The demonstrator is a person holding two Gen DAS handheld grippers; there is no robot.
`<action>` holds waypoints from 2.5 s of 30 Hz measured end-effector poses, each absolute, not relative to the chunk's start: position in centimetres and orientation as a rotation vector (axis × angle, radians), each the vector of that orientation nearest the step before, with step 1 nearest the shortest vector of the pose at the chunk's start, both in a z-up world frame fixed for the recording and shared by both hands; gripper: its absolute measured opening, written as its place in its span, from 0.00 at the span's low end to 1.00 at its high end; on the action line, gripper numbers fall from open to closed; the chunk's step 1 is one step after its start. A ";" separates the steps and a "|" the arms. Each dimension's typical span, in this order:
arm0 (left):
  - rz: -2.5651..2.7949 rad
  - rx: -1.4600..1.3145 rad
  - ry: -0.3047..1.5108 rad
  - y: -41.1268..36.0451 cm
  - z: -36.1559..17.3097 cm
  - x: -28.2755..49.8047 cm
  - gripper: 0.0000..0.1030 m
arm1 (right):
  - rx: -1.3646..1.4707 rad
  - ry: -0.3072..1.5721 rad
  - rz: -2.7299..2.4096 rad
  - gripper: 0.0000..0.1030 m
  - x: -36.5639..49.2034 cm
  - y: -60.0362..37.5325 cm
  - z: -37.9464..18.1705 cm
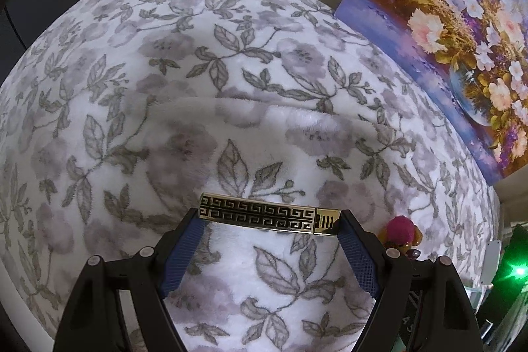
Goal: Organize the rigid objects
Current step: 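Close the left tool on the gold comb while right tool grasps the toy dog, then carry the gold comb and toy dog into the tray and open both tools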
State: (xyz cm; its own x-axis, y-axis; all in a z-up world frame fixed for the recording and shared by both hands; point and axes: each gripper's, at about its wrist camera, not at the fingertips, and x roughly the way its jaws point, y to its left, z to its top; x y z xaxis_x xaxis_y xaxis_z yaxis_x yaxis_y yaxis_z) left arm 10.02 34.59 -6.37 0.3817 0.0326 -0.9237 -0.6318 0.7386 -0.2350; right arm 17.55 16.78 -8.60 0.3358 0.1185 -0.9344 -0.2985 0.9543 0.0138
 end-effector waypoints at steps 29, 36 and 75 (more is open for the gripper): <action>0.455 -0.575 1.118 32.5 -5.6 10.5 0.82 | -0.155 1.140 0.332 0.30 15.9 16.0 -6.3; 0.439 -0.551 1.084 30.6 -3.0 9.5 0.82 | -0.114 1.111 0.326 0.30 14.6 13.7 -2.9; 0.096 -0.178 1.126 8.7 0.9 3.6 0.82 | 0.145 1.221 0.034 0.30 6.4 -10.1 -1.0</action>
